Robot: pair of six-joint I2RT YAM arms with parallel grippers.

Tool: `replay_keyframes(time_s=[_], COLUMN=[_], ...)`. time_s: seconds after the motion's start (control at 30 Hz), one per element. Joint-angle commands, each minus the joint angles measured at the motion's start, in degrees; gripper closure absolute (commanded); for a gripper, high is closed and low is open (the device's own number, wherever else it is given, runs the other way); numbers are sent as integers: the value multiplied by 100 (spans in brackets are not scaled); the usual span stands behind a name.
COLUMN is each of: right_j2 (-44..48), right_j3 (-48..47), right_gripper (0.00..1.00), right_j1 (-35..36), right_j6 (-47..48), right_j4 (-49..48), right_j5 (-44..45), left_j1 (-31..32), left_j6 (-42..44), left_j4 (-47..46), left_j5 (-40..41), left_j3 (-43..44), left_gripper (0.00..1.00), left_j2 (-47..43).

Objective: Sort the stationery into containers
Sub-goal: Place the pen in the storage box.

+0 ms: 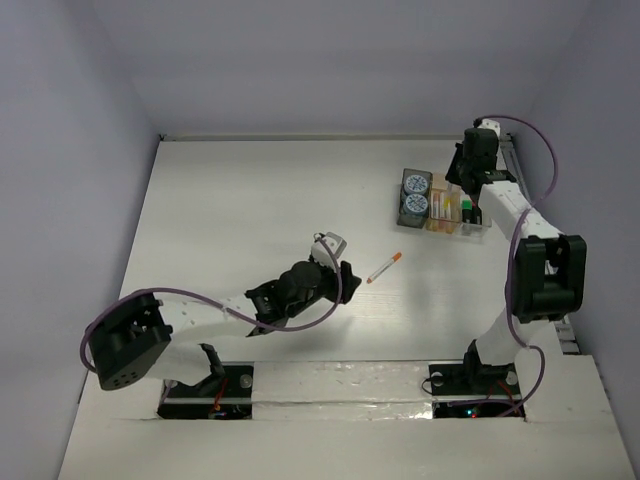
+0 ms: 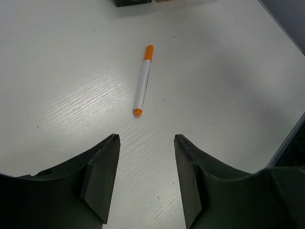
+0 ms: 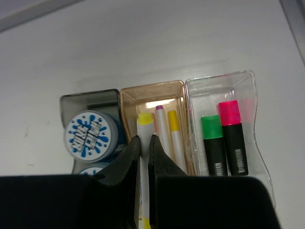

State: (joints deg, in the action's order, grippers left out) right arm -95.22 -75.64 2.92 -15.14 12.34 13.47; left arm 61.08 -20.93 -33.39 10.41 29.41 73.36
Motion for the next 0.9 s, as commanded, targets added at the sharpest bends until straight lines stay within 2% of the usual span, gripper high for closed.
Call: replay_keyframes(time_s=[0.0, 0.3, 0.37, 0.4, 0.43, 0.6, 0.63, 0.77, 0.87], right_j2=[-435, -954, -955, -937, -911, -718, -674, -244, 432], right_j3=[-381, -206, -189, -180, -101, 128, 163, 469, 804], right_gripper=[100, 98, 90, 77, 70, 36, 33, 31, 30], right_j1=[-63, -116, -116, -116, -116, -116, -116, -116, -116], right_j6=[143, -199, -270, -323, -349, -499, -517, -604, -780], right_j4=[-161, -364, -355, -338, -346, -434, -443, -583, -855], right_j5=[-73, 15, -12, -12, -38, -275, -319, -530, -933], left_j1=[27, 80, 80, 80, 80, 80, 80, 80, 80], left_j6=[124, 273, 335, 352, 387, 616, 642, 809, 915], left_j4=[-45, 262, 350, 376, 464, 728, 772, 1009, 1141], left_j5=[189, 189, 206, 233, 250, 452, 470, 558, 628], left_j3=[390, 1075, 1189, 1294, 1356, 1787, 1840, 2130, 2358], left_gripper=[54, 53, 52, 52, 51, 49, 47, 45, 45], left_j2=[152, 942, 1057, 1188, 1250, 1741, 1804, 2094, 2296])
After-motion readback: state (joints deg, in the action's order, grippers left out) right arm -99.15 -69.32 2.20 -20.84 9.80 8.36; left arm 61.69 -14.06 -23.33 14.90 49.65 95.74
